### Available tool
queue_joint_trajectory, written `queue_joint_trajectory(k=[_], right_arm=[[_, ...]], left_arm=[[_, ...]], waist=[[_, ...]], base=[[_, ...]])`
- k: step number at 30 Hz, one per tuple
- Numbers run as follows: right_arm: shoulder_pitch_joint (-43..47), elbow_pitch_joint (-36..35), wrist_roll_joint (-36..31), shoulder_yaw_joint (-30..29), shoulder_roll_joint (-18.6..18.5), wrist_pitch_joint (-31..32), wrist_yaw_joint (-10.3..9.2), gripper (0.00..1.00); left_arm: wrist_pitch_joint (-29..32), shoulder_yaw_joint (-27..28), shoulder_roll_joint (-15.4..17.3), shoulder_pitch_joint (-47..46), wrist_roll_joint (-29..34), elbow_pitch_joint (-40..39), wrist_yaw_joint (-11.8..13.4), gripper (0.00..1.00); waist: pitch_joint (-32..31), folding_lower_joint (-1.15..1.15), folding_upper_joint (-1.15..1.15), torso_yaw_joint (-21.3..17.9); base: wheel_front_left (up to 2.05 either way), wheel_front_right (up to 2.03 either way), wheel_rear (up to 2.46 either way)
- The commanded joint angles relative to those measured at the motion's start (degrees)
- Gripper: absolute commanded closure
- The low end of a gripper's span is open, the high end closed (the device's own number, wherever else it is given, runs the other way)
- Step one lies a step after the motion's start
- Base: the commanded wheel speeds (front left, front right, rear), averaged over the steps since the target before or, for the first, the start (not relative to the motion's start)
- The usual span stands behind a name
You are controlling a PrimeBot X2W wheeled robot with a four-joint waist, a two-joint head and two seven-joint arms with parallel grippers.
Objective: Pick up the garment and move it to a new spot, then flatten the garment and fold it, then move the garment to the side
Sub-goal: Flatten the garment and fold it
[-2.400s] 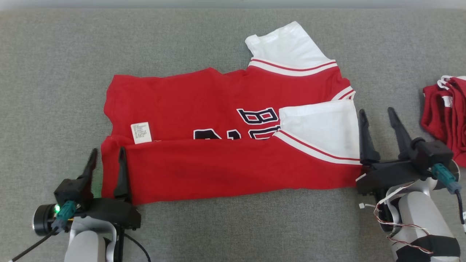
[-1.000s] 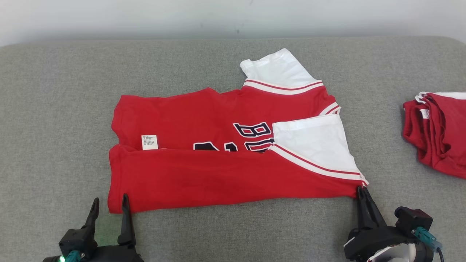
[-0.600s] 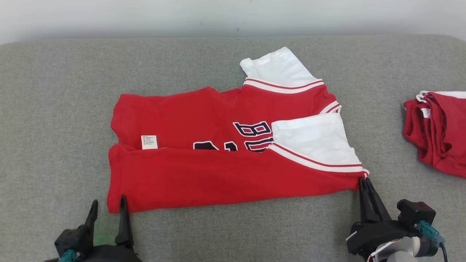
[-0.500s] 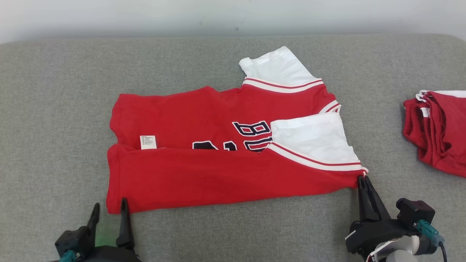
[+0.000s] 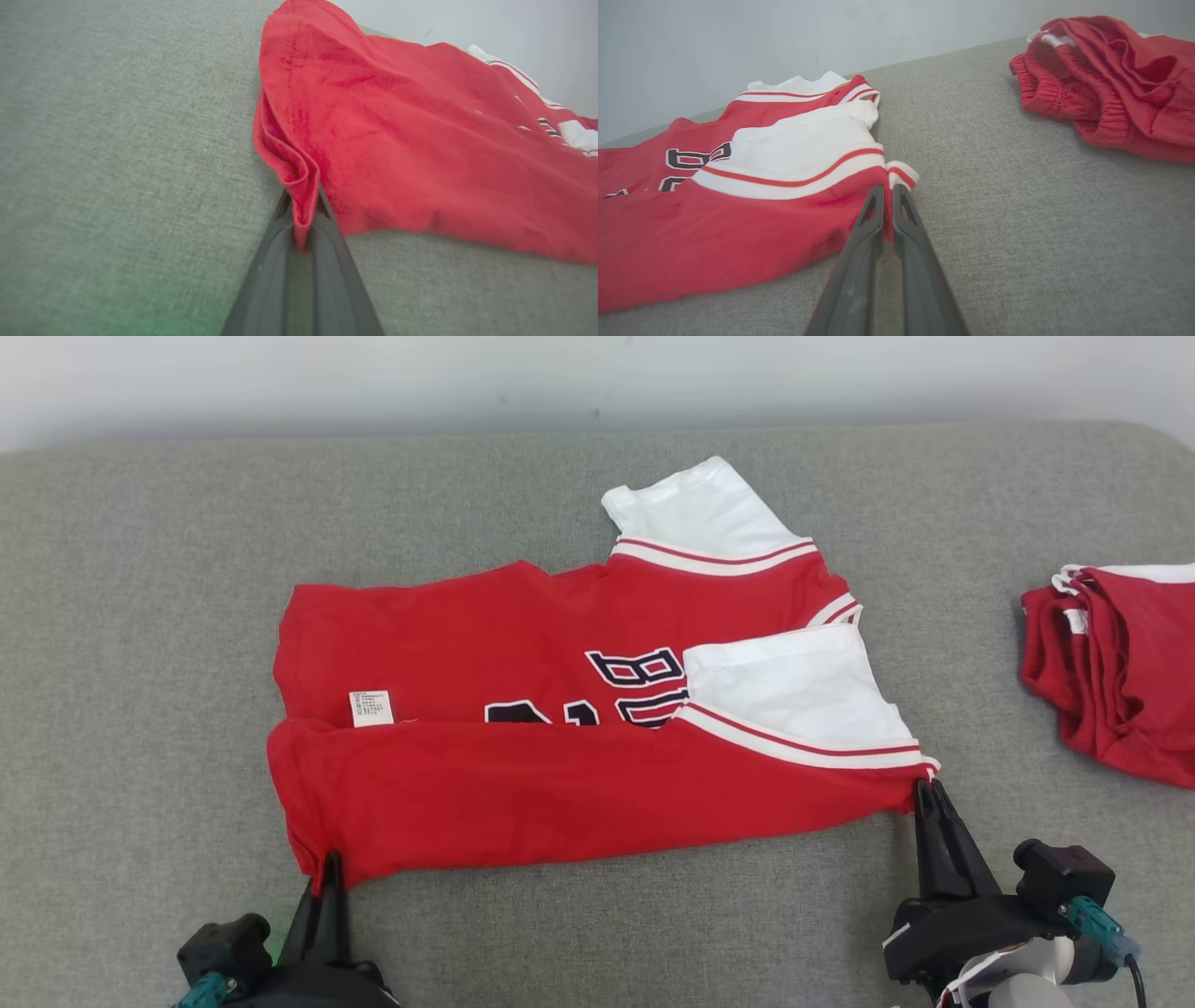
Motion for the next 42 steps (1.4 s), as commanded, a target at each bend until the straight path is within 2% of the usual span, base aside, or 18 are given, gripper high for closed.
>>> queue_joint_trajectory(k=[1,11,21,28,29,30,31,32,42], right_arm=[[0.5,-0.1,0.0,-0.2,0.2,0.0,-0.17,1.0],[5.9,2.1,-0.5,-1.5,1.0,0.0,-0.17,1.0],[13.5,1.6,0.5,-0.1,1.2,0.0,-0.17,1.0],[16.9,1.5,-0.2,0.7,0.8,0.0,-0.17,1.0],[16.8,1.2,-0.1,0.2,0.8,0.0,-0.17,1.0],[16.7,1.0,-0.6,0.0,0.7,0.0,-0.17,0.96],[16.4,0.7,-0.7,-0.1,0.7,0.0,-0.17,0.42],[16.0,0.3,-0.7,-0.3,0.8,0.0,-0.17,0.0],[10.9,-3.7,-1.8,-3.0,1.0,0.0,-0.18,0.0]], left_arm=[[0.3,-0.3,-0.3,0.9,-0.4,0.4,-0.2,1.0],[0.2,2.4,0.2,9.1,0.8,0.4,-0.1,1.0],[0.1,3.9,1.3,14.5,1.4,1.4,-0.1,1.0],[0.1,5.0,0.9,15.4,1.9,2.8,-0.1,1.0],[0.1,5.1,0.8,15.0,2.0,2.7,-0.1,0.44],[0.1,5.2,0.7,14.7,2.1,2.7,-0.1,0.0],[0.1,5.4,0.6,14.4,2.2,2.5,-0.1,0.0],[0.1,5.8,0.6,14.2,2.8,2.1,-0.1,0.0],[0.1,10.4,0.3,8.1,7.6,-4.1,-0.1,0.0]], waist=[[-0.8,0.0,-0.01,0.0],[-11.1,0.0,-0.01,-0.9],[-16.2,0.0,-0.01,-2.3],[-16.1,0.0,-0.01,-3.9],[-15.9,0.0,-0.01,-4.0],[-15.6,0.0,-0.01,-4.0],[-15.3,0.0,-0.01,-4.0],[-14.8,0.0,-0.01,-3.9],[-10.1,0.0,-0.01,-1.9]], base=[[0.0,0.0,0.0],[0.0,0.0,0.0],[0.0,0.0,0.0],[0.0,0.0,0.0],[0.0,0.0,0.0],[0.0,0.0,0.0],[0.0,0.0,0.0],[0.0,0.0,0.0],[0.0,0.0,0.0]])
